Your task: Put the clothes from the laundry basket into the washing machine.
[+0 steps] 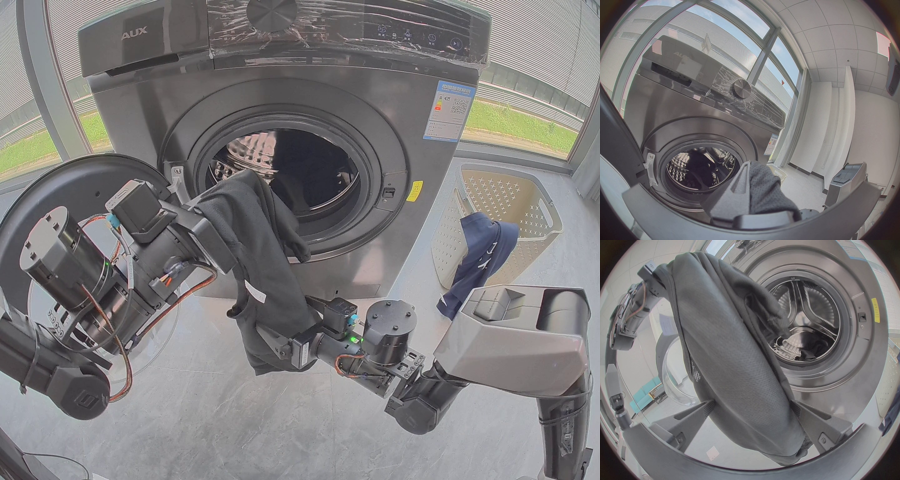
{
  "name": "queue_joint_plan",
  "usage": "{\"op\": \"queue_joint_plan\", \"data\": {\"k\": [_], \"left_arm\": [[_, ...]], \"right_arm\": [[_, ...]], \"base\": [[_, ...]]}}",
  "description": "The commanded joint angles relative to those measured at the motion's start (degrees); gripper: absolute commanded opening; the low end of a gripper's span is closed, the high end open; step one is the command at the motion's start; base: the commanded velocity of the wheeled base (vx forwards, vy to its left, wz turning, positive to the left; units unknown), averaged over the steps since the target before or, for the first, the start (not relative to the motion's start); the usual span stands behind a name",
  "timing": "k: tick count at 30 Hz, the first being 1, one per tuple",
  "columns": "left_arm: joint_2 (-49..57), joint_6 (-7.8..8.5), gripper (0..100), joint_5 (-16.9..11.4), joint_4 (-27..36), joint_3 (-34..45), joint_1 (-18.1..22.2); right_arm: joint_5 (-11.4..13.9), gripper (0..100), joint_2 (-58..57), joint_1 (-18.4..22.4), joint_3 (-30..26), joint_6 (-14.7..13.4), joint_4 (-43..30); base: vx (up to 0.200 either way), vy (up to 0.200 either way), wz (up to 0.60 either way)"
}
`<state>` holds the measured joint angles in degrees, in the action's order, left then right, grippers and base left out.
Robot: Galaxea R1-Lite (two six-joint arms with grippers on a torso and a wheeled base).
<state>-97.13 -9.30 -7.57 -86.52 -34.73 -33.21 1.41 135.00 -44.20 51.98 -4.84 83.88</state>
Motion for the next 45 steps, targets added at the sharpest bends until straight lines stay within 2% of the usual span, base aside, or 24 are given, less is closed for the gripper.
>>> {"op": "queue_joint_plan", "data": {"k": [1, 10, 26, 27, 35, 38, 45], "left_arm": [[1.0, -0.01, 0, -0.2, -0.1, -0.1, -0.3], [1.2, -0.01, 0, -0.3, -0.4, -0.1, -0.4], [2.4, -0.45, 0, -0.4, -0.4, -1.1, 0.1], [2.4, -0.54, 0, -0.3, -0.4, -1.2, 0.1], [2.2, -0.54, 0, 0.1, 0.3, -1.0, 1.0], [2.1, -0.45, 0, 0.2, 4.8, 0.4, 5.0], [0.3, 0.07, 0, 0.1, 8.1, 4.2, 5.4]], "right_arm": [[0.2, 100, 3.7, 0.4, 6.4, 1.1, -1.5], [0.1, 100, 6.9, 0.9, 13.9, 1.9, -3.1], [-0.6, 100, 10.8, 1.3, 19.7, 1.5, -3.4], [-0.6, 0, 10.8, 1.5, 19.8, 1.4, -3.3], [-1.5, 0, 8.3, 4.6, 19.3, 1.3, -3.2], [-2.5, 0, 3.4, 7.7, 16.8, 1.4, -3.5], [-2.5, 0, -4.0, 9.6, 12.4, 1.8, -3.6]], "base": [[0.000, 0.000, 0.00], [0.000, 0.000, 0.00], [0.000, 0.000, 0.00], [0.000, 0.000, 0.00], [0.000, 0.000, 0.00], [0.000, 0.000, 0.00], [0.000, 0.000, 0.00]]}}
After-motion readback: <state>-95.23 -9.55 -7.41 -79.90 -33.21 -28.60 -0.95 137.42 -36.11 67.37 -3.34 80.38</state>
